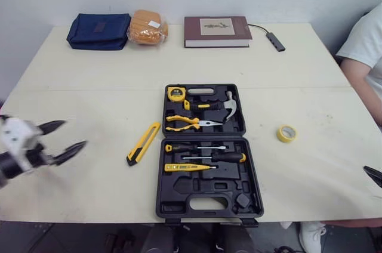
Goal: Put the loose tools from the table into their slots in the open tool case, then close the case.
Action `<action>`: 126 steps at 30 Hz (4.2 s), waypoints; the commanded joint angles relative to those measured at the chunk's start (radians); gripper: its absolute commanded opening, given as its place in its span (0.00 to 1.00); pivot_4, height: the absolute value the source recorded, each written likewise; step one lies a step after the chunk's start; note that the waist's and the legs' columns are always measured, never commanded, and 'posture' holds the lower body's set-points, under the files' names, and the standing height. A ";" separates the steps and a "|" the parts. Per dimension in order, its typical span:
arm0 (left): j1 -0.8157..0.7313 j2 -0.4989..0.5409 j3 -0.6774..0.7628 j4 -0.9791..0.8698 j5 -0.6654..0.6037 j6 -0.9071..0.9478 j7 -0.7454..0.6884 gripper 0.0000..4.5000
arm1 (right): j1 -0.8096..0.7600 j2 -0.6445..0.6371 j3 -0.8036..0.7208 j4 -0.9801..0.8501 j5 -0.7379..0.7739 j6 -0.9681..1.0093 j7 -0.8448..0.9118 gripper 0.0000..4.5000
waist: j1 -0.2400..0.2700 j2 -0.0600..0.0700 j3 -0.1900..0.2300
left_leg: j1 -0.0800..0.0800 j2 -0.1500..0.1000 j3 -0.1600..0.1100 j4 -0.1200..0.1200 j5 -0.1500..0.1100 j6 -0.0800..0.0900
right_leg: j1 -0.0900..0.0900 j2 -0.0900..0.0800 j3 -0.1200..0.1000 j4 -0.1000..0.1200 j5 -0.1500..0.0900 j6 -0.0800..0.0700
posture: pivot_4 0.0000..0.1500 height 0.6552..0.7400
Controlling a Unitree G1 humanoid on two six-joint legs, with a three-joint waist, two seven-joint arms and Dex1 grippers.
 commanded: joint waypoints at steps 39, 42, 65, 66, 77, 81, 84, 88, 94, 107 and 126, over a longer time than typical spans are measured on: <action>0.133 -0.243 -0.189 -0.674 -0.129 0.378 0.291 0.98 | -0.179 0.191 0.492 -0.956 0.288 0.443 -0.216 1.00 | -0.033 0.002 0.001 | 0.002 0.000 0.000 -0.006 0.002 -0.014 | -0.001 0.000 0.000 0.003 0.000 -0.001 | 1.00 1.00; 0.128 -0.289 -0.255 -0.700 -0.088 0.375 0.346 0.98 | -0.195 0.198 0.526 -0.985 0.273 0.451 -0.212 1.00 | -0.015 0.001 0.001 | 0.002 0.000 0.000 -0.005 0.002 -0.014 | -0.001 0.001 0.000 0.003 0.000 -0.001 | 1.00 1.00; -0.082 -0.420 -0.569 -0.666 0.100 0.748 0.620 0.71 | -0.222 0.217 0.571 -0.977 0.200 0.466 -0.226 1.00 | 0.009 -0.002 0.001 | 0.002 0.000 0.000 -0.003 0.006 -0.007 | 0.000 0.001 0.000 0.005 0.000 0.000 | 1.00 1.00; -0.087 -0.416 -0.574 -0.665 0.094 0.765 0.614 0.61 | -0.223 0.218 0.574 -0.976 0.197 0.466 -0.228 1.00 | 0.009 -0.002 0.001 | 0.002 0.000 0.000 -0.003 0.006 -0.007 | 0.000 0.001 0.000 0.005 0.000 0.000 | 1.00 1.00; -0.097 -0.502 -0.463 -0.694 0.096 0.818 0.718 0.28 | -0.224 0.210 0.563 -0.962 0.174 0.462 -0.224 1.00 | 0.010 0.000 -0.001 | 0.002 -0.001 0.000 -0.003 0.007 -0.007 | 0.000 0.001 0.000 0.005 0.000 0.000 | 1.00 1.00; -0.163 -0.492 -0.337 -0.682 0.019 0.632 0.620 0.28 | -0.185 0.179 0.506 -0.945 0.176 0.456 -0.198 1.00 | 0.010 -0.003 0.001 | 0.001 -0.001 0.000 -0.003 0.007 -0.007 | -0.001 0.001 0.000 0.005 0.000 0.000 | 1.00 1.00; -0.184 -0.411 -0.345 -0.692 -0.042 0.560 0.453 0.28 | -0.165 0.160 0.486 -0.945 0.173 0.462 -0.194 1.00 | 0.010 -0.006 0.003 | 0.000 -0.001 -0.001 -0.003 0.007 -0.007 | -0.001 0.001 0.000 0.005 0.000 0.000 | 1.00 1.00; -0.231 -0.309 -0.392 -0.732 -0.153 0.535 0.257 0.28 | -0.136 0.148 0.461 -0.952 0.180 0.470 -0.189 1.00 | 0.009 -0.006 0.003 | 0.000 -0.001 0.000 -0.003 0.006 -0.007 | 0.000 0.001 0.000 0.002 0.000 0.000 | 1.00 1.00; -0.351 -0.201 -0.587 -0.779 -0.232 0.590 0.068 0.28 | -0.059 0.121 0.395 -0.943 0.213 0.514 -0.160 1.00 | 0.010 -0.006 0.003 | 0.000 -0.001 -0.001 -0.003 0.007 -0.007 | 0.001 0.001 -0.001 0.002 0.000 0.000 | 1.00 1.00; -0.439 -0.084 -0.897 -0.881 -0.151 0.699 0.022 0.28 | 0.109 0.140 0.291 -1.077 0.263 0.563 -0.157 1.00 | 0.011 -0.006 0.004 | 0.001 -0.001 -0.001 -0.003 0.008 -0.007 | 0.001 0.002 0.000 0.002 0.000 0.000 | 1.00 1.00; -0.553 -0.166 -1.143 -0.807 0.081 0.733 0.084 0.28 | 0.273 0.164 0.283 -1.283 0.327 0.679 -0.198 1.00 | 0.013 -0.007 0.005 | 0.000 -0.001 -0.002 -0.003 0.008 -0.007 | 0.001 0.002 0.000 0.002 0.000 0.000 | 1.00 1.00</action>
